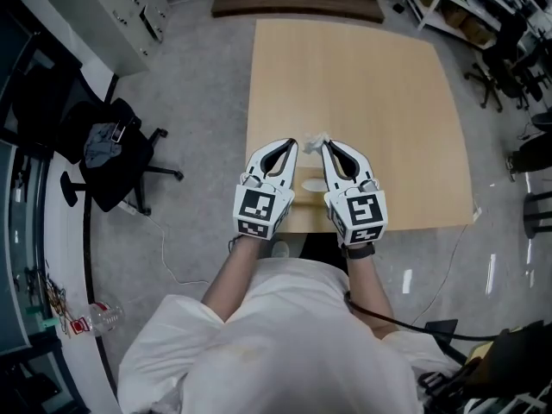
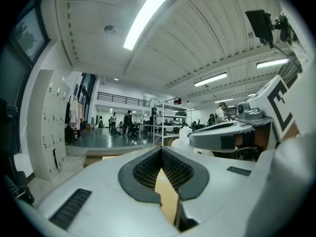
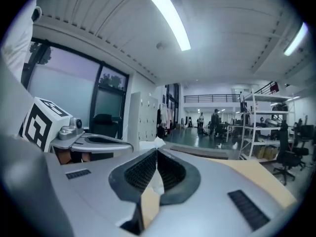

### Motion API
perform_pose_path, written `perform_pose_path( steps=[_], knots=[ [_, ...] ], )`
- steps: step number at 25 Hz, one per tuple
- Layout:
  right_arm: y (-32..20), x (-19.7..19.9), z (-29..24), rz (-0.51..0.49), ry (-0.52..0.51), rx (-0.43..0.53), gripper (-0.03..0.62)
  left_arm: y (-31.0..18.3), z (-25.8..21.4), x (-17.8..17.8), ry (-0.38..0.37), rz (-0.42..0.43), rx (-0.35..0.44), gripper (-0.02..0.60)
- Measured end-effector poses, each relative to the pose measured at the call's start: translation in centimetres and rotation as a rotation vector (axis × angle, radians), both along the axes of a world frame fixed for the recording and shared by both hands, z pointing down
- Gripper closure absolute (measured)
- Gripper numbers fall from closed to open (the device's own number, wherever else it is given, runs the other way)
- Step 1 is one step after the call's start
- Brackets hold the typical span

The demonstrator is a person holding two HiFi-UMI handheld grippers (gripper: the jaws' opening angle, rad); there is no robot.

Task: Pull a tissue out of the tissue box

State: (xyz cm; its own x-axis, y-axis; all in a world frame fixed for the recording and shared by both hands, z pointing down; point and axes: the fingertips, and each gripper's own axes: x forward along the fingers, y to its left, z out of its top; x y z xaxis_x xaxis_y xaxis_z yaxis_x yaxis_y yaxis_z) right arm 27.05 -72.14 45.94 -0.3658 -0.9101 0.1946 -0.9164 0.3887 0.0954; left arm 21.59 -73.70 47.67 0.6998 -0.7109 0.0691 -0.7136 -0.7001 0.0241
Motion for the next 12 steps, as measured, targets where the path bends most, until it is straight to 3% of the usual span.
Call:
perform_pose_path(
  steps=[3,7,12],
  knots=[
    [0.8,0.9,-3.0,0.041,-0.044,0.09,0.583,0.6,-3.6,0.2,0.042,0.011,0.049,0.581],
    [2.0,2.8,-6.5,0.117,-0.062,0.203,0.583,1.3,-7.0,0.8,0.032,-0.009,0.126,0.581],
    [3.6,3.5,-8.2,0.156,-0.063,0.272,0.583,3.1,-9.4,0.6,0.053,-0.025,0.197,0.581]
  ],
)
